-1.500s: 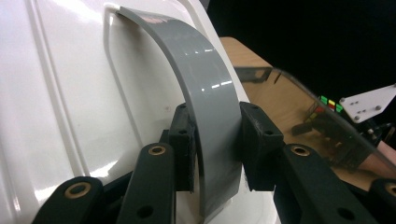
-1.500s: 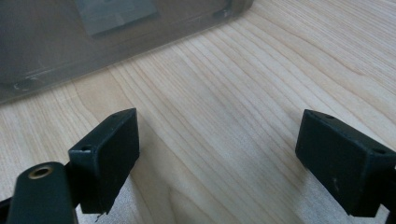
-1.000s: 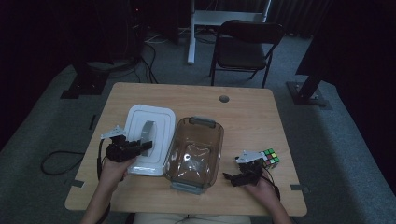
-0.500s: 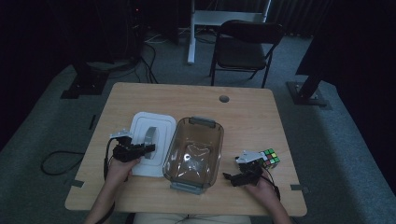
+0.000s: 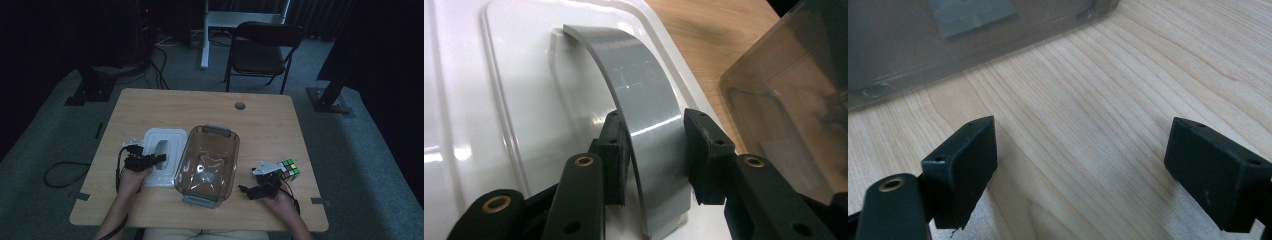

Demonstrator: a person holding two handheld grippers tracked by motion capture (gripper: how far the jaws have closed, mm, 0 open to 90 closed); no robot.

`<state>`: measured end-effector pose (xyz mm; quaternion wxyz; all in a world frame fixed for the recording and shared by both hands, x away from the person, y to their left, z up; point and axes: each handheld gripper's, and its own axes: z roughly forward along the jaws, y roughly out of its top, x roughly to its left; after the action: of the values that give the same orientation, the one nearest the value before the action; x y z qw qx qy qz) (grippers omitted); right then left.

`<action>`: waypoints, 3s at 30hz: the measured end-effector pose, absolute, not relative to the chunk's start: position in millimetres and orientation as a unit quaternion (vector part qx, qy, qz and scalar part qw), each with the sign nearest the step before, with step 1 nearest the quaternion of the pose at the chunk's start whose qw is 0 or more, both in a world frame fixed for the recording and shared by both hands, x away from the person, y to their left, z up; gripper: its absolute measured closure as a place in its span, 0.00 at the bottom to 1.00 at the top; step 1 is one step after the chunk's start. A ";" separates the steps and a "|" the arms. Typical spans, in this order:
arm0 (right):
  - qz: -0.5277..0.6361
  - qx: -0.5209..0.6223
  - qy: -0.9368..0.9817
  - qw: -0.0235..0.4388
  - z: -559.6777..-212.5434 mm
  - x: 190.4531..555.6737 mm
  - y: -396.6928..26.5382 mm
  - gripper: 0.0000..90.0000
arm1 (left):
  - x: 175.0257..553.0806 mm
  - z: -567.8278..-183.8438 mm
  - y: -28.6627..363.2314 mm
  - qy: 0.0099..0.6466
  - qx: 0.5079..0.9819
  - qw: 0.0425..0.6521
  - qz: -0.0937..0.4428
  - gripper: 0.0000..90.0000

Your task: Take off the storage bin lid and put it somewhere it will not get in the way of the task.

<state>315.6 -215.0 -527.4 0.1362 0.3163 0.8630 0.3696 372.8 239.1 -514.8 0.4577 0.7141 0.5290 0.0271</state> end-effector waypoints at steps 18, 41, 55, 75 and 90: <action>0.369 0.319 0.862 0.136 -527.3 315.9 -214.8 0.15 | 353.8 -487.3 235.5 0.499 0.747 0.424 0.116 0.21; 0.380 0.420 0.811 0.143 -508.1 324.3 -193.1 0.14 | 331.9 -479.5 179.7 0.418 0.817 0.371 0.141 0.00; 0.359 0.420 0.818 0.161 -499.7 340.0 -180.9 0.14 | 337.1 -479.9 166.4 0.419 0.818 0.369 0.137 0.00; 0.360 0.419 0.812 0.188 -483.8 353.5 -197.0 0.14 | 350.3 -483.4 146.3 0.419 0.824 0.361 0.121 0.00; 0.382 0.436 0.783 0.225 -459.5 335.8 -245.8 0.14 | 345.4 -473.3 182.3 0.437 0.808 0.374 0.123 0.00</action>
<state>335.8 -245.8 -459.5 0.2251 0.4361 0.7829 0.3824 345.4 182.3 -473.3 0.3744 0.8083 0.4375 0.1230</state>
